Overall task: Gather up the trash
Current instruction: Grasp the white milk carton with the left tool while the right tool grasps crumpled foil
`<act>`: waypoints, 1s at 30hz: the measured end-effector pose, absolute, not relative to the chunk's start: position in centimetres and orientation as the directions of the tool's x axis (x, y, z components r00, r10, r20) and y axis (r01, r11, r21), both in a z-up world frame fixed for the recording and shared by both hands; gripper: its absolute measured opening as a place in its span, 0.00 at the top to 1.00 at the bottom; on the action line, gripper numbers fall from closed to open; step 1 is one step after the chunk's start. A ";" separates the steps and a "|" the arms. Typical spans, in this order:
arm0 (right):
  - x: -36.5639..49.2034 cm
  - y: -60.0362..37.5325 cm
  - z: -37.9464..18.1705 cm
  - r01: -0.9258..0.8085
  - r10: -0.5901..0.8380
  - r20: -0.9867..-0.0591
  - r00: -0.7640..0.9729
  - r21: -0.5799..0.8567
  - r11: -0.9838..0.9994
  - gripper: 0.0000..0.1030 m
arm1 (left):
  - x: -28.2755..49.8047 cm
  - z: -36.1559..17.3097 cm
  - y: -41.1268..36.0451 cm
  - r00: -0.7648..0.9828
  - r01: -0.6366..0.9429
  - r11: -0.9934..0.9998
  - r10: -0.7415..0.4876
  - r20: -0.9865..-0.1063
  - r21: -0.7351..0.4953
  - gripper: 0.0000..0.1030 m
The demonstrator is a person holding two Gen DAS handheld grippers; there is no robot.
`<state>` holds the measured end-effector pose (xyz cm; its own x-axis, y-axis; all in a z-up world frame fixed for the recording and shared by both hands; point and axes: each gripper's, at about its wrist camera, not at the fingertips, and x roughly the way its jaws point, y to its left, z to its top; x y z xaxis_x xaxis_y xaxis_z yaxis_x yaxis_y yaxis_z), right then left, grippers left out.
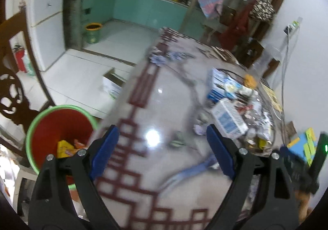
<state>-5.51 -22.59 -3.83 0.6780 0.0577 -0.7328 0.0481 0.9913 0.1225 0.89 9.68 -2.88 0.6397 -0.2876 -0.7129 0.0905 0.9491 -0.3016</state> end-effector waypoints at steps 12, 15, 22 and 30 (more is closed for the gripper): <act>4.2 -28.4 -8.8 0.059 0.060 -0.831 0.553 0.111 0.992 0.29 | 2.8 -5.3 0.8 0.576 0.166 0.935 -0.350 -0.739 -0.313 0.18; 4.5 -28.9 -9.2 0.070 0.080 -0.848 0.524 0.136 0.988 0.53 | 3.2 -5.9 -0.7 0.562 0.169 0.932 -0.359 -0.745 -0.322 0.18; 1.9 -31.2 -4.2 0.109 0.194 -0.713 0.674 0.356 0.928 0.55 | 5.1 -7.0 -5.6 0.536 0.173 0.946 -0.323 -0.780 -0.273 0.18; 1.5 -32.4 -4.4 0.127 0.244 -0.712 0.658 0.424 0.897 0.54 | 9.8 -9.1 -10.0 0.526 0.048 0.949 -0.289 -0.800 -0.311 0.18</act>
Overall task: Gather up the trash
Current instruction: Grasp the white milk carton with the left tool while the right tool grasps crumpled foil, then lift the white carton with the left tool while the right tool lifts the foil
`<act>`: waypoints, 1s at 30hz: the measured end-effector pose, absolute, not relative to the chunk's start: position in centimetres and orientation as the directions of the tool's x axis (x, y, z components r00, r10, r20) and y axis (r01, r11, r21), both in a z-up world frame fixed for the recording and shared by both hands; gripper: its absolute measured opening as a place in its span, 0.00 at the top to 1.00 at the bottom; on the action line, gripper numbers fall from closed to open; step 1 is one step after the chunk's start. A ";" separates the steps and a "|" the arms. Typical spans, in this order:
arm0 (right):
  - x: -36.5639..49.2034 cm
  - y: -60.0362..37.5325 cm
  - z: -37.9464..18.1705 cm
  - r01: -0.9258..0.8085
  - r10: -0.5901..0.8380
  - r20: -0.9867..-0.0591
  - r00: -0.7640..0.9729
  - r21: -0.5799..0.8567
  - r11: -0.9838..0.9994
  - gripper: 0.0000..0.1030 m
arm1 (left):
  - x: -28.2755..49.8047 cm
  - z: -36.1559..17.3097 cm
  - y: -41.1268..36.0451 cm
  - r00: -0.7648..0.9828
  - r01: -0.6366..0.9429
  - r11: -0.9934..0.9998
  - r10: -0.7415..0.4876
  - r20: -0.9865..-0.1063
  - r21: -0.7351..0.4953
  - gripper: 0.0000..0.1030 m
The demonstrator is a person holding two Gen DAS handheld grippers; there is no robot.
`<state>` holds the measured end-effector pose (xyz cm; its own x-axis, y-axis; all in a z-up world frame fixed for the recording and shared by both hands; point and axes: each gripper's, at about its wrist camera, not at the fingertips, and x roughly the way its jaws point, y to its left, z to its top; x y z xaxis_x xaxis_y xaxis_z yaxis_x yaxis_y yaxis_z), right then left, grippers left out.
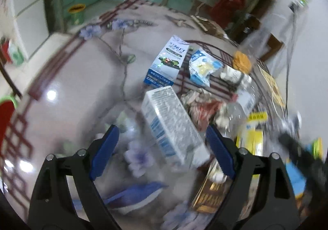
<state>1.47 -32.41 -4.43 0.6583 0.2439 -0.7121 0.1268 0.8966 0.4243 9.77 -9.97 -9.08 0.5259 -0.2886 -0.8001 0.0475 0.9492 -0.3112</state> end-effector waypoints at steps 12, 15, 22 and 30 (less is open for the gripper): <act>1.7 -31.7 -4.9 0.089 0.264 -0.730 0.631 0.406 0.909 0.54 | 10.8 -10.4 -12.3 0.471 0.186 0.963 -0.263 -0.842 -0.197 0.65; 1.7 -31.4 -5.2 0.088 0.256 -0.737 0.625 0.392 0.916 0.54 | 9.7 -9.3 -11.7 0.481 0.245 0.955 -0.270 -0.834 -0.168 0.65; 1.5 -29.4 -5.4 0.050 0.205 -0.759 0.618 0.298 0.953 0.54 | 6.2 -5.2 -8.1 0.526 0.358 0.932 -0.246 -0.814 -0.050 0.65; 0.5 -27.4 -5.4 0.047 0.176 -0.743 0.646 0.268 0.962 0.54 | 1.6 -3.1 -3.6 0.611 0.388 0.921 -0.234 -0.756 0.029 0.65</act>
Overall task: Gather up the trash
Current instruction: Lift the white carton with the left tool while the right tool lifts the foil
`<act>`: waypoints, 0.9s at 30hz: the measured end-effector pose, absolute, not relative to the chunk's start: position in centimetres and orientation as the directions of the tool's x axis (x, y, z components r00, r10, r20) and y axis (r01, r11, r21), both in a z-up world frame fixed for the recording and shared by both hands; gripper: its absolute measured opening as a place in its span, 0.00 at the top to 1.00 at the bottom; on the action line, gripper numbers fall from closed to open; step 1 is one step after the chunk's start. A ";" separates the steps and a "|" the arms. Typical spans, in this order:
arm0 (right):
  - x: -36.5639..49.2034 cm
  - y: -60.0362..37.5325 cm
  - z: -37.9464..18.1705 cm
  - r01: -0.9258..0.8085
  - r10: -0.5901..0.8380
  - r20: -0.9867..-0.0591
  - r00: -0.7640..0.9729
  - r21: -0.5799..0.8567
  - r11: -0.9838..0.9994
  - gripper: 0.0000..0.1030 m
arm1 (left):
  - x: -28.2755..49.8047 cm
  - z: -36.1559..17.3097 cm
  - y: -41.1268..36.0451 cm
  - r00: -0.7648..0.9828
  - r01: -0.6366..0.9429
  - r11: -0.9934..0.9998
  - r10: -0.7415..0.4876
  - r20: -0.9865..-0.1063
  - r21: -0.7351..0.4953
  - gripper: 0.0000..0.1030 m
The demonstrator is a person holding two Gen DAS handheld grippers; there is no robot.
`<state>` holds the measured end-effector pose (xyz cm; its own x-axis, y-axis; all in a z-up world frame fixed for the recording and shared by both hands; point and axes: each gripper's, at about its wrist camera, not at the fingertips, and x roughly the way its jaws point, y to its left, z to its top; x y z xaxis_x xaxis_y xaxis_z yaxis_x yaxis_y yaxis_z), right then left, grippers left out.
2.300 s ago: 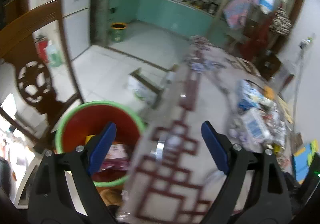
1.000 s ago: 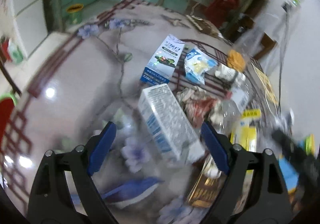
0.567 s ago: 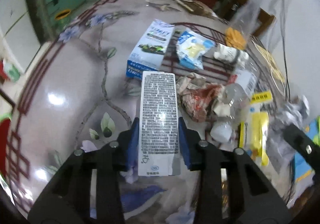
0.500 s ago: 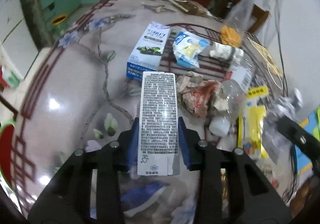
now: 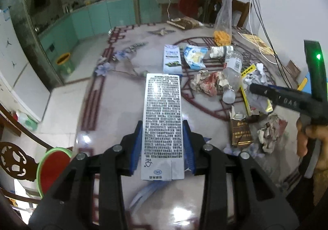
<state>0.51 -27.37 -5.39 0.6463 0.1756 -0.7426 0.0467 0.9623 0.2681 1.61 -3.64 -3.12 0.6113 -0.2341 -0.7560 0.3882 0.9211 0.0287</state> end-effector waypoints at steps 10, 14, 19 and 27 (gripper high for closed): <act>-2.6 -23.4 -2.1 -0.011 0.121 -0.653 0.747 0.170 0.985 0.54 | 1.4 -3.4 -1.5 0.617 0.372 0.928 -0.254 -0.745 -0.008 0.65; -3.9 -21.4 -2.2 -0.031 0.123 -0.649 0.751 0.152 0.988 0.54 | 1.1 -3.3 -0.3 0.620 0.357 0.934 -0.258 -0.741 -0.026 0.65; -5.4 -19.6 -2.4 -0.026 0.134 -0.640 0.756 0.176 0.984 0.54 | 0.8 -3.1 0.8 0.626 0.342 0.939 -0.261 -0.735 -0.042 0.65; -6.5 -18.1 -3.4 -0.004 0.151 -0.661 0.736 0.218 0.976 0.54 | 0.0 -2.8 2.6 0.630 0.334 0.940 -0.274 -0.726 -0.065 0.65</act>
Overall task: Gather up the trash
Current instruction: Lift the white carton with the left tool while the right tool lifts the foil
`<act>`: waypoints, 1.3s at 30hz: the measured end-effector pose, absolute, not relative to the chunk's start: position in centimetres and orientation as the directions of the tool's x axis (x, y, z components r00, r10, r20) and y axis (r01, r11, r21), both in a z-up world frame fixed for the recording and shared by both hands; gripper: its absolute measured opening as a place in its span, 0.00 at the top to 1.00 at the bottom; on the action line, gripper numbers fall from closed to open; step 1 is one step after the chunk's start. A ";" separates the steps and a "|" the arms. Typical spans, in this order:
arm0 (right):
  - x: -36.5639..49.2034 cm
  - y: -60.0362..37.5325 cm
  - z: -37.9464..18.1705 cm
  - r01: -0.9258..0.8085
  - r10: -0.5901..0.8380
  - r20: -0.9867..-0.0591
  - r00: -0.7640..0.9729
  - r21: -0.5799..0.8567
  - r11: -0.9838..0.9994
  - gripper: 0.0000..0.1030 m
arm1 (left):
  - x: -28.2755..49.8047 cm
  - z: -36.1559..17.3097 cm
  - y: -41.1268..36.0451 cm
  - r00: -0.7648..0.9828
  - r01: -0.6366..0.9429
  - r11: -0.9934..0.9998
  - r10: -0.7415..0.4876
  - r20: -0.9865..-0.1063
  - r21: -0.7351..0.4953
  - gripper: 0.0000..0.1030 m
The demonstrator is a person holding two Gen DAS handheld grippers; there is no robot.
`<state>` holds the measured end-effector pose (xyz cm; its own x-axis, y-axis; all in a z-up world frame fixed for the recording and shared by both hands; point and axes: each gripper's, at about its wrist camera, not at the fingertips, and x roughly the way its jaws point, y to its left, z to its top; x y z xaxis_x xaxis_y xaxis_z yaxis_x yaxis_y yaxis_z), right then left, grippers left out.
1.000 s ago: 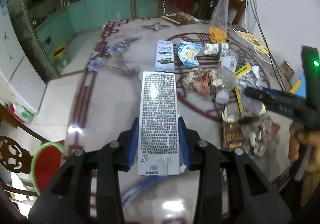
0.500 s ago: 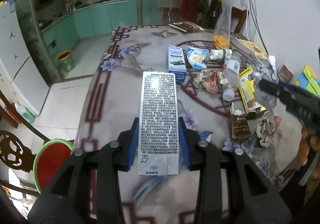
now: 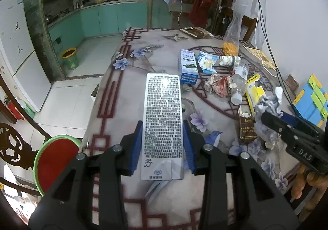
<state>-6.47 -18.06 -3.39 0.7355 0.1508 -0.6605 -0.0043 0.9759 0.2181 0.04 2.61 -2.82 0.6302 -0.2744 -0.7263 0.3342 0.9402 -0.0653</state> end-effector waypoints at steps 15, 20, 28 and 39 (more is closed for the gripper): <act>-7.0 -12.1 -2.8 -0.080 0.173 -0.674 0.718 0.166 0.983 0.54 | -1.1 -1.3 8.5 0.661 0.261 0.952 -0.296 -0.690 -0.158 0.65; -6.8 -10.0 -2.6 -0.107 0.190 -0.677 0.711 0.163 0.981 0.54 | -1.4 -0.8 11.2 0.682 0.222 0.958 -0.286 -0.673 -0.182 0.65; -6.4 -7.1 -3.2 -0.153 0.218 -0.688 0.692 0.155 0.976 0.53 | -1.5 -0.5 15.1 0.702 0.150 0.961 -0.269 -0.659 -0.232 0.65; -6.0 -4.8 -4.8 -0.196 0.246 -0.714 0.656 0.154 0.968 0.53 | -1.4 -0.7 16.5 0.701 0.126 0.958 -0.270 -0.660 -0.257 0.65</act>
<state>-6.04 -4.82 -4.76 0.6555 0.2463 -0.7139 -0.1957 0.9684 0.1544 -1.36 16.50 -0.75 0.7014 -0.2695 -0.6598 0.1259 0.9580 -0.2575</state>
